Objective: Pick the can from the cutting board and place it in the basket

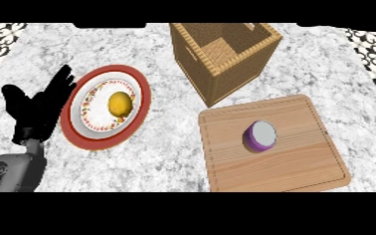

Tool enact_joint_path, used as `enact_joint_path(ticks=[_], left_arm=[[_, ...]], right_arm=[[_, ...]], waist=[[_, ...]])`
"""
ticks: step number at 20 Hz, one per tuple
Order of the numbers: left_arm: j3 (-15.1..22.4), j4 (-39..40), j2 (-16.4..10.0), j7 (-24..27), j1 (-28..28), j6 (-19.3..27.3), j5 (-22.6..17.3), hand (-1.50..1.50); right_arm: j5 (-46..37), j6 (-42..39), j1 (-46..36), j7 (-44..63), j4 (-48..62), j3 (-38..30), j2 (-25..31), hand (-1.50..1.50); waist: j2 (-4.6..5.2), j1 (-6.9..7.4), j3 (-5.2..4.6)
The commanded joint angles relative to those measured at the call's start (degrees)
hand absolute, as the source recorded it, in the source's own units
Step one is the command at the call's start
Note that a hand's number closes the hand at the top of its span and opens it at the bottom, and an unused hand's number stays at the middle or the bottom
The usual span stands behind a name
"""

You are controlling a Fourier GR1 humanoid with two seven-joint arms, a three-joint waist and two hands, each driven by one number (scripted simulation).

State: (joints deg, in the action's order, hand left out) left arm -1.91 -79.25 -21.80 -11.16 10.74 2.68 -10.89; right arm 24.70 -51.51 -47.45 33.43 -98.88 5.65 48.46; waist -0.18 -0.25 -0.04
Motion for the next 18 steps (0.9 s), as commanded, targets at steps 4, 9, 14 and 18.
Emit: enact_joint_path(ticks=[4,9,14,18], left_arm=[[-0.6,1.9,1.9,2.5,-0.9,-0.1,1.1,0.00],[-1.8,3.5,1.1,1.2,2.0,-2.6,0.7,0.00],[-1.9,0.8,1.5,-0.3,2.0,-1.2,1.8,0.00],[-1.5,-2.1,2.0,-2.3,0.6,-1.6,2.0,0.00]], right_arm=[[-0.4,-2.6,13.3,-9.0,-3.6,-11.9,-0.3,-1.50],[-15.6,-6.4,19.6,-19.5,-2.7,-12.6,-8.1,-1.50],[-31.6,1.3,29.5,-30.3,-8.6,-10.2,-16.7,-1.50],[-40.9,7.1,28.0,-36.0,-2.9,-4.0,-21.3,-1.50]], waist=[[0.10,-0.57,0.08],[0.32,0.35,0.10],[0.33,0.33,0.13],[0.28,0.81,0.09]])
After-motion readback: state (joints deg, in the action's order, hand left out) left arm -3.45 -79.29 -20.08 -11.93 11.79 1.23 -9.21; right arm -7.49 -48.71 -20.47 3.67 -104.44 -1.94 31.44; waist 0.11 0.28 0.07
